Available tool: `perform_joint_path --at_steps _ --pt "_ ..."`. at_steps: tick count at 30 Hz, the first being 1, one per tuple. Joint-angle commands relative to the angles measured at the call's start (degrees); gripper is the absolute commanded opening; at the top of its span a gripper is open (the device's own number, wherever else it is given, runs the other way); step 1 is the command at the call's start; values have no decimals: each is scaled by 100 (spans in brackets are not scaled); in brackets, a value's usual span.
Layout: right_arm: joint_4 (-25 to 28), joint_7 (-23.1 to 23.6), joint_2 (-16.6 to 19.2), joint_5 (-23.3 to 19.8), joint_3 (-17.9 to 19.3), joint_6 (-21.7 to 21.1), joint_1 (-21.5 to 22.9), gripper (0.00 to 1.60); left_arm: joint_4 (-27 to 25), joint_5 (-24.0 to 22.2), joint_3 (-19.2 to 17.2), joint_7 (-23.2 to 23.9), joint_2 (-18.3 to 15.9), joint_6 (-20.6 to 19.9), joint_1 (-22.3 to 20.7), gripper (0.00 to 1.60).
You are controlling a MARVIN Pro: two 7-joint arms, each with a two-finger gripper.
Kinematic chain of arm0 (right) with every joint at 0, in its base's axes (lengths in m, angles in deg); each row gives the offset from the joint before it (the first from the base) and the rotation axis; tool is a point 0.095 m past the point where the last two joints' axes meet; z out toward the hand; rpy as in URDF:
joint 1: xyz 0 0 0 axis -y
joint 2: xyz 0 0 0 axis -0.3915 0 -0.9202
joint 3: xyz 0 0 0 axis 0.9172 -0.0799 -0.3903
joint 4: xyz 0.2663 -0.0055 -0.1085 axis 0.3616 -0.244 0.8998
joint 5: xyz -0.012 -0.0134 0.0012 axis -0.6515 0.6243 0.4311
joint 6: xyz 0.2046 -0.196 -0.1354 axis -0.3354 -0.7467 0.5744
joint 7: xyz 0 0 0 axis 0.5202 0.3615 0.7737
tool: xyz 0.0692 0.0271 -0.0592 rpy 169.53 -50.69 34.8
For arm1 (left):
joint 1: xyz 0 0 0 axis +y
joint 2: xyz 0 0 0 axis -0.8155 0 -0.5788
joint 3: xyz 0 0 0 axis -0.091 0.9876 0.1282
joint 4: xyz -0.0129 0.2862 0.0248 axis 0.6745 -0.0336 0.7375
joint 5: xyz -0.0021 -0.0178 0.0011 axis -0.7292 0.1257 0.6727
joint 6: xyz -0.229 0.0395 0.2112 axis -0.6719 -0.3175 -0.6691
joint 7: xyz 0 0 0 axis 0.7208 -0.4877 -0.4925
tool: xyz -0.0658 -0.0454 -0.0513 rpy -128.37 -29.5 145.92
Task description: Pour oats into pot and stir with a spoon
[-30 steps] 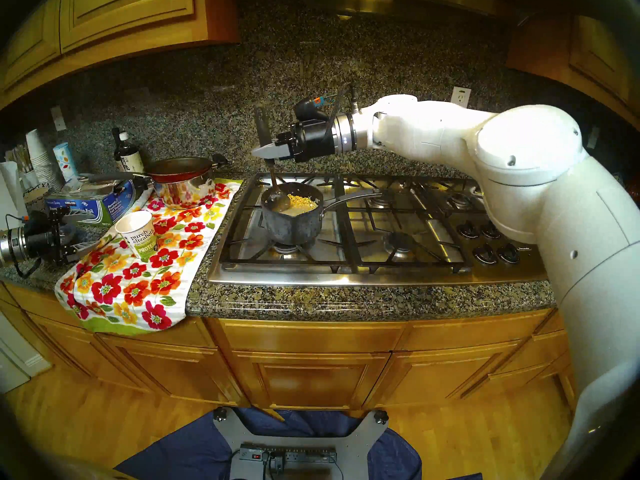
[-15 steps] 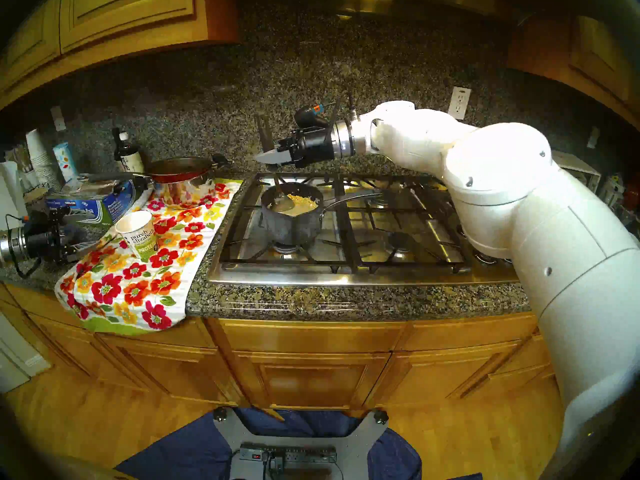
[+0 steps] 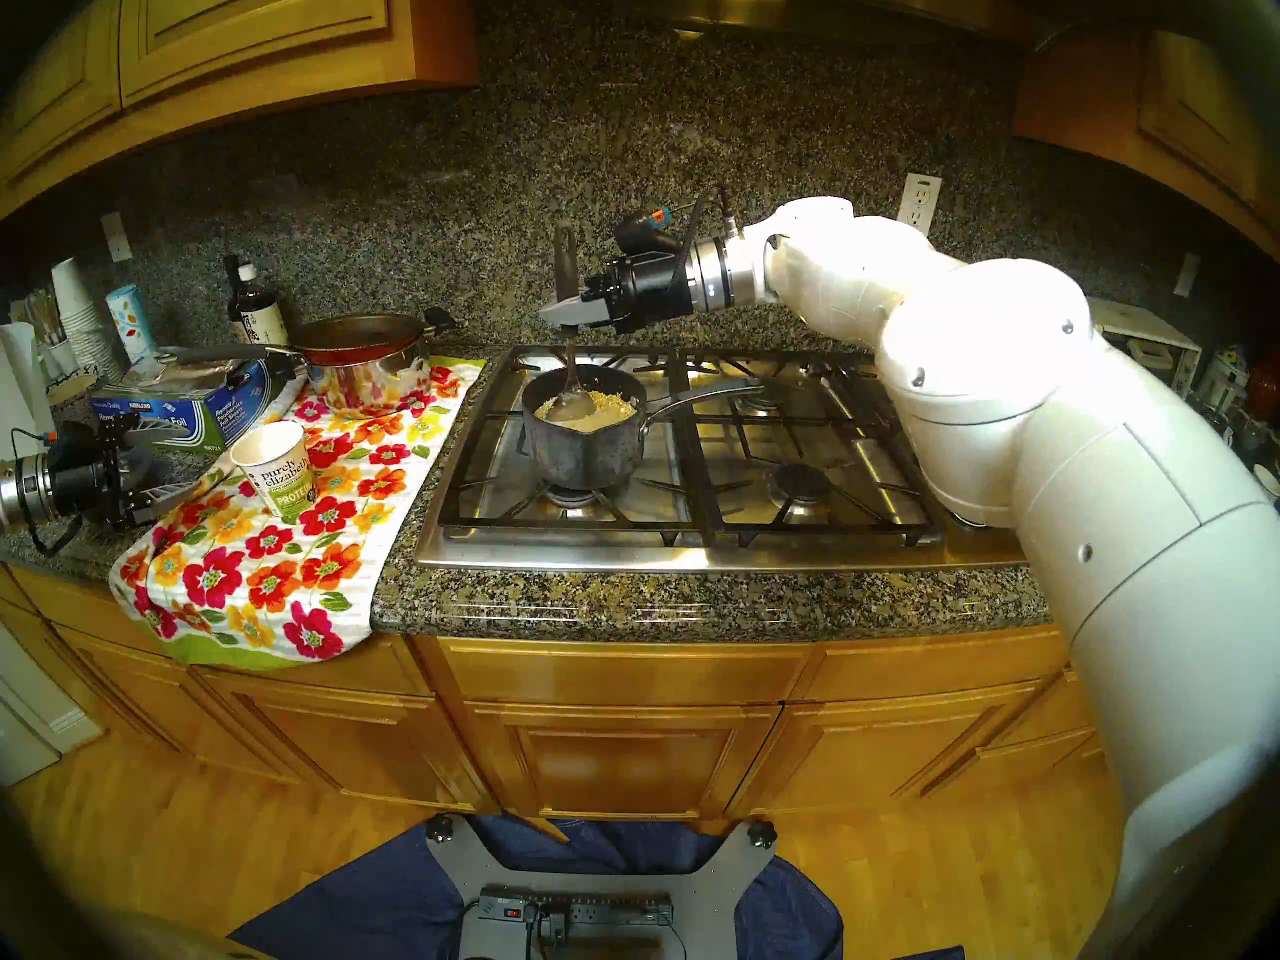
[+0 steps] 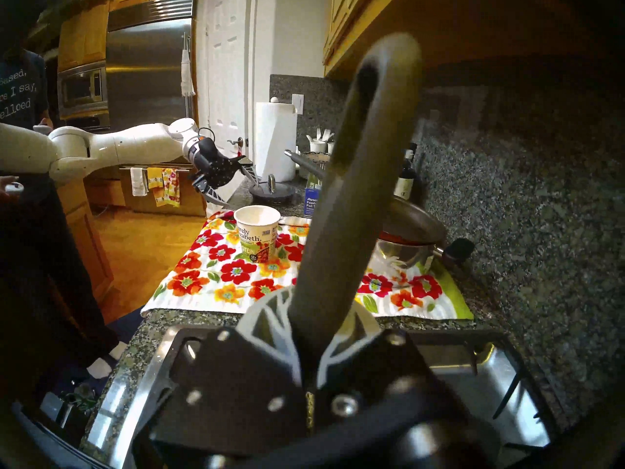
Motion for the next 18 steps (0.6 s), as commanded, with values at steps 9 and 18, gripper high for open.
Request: perform_joint_path --at_steps 9,18 --pt "-203 -20 341 156 -117 80 139 0 -55 -112 -96 33 -124 3 -120 160" --pt "37 -20 616 247 -210 132 252 0 -54 -114 -97 33 -124 3 -121 160"
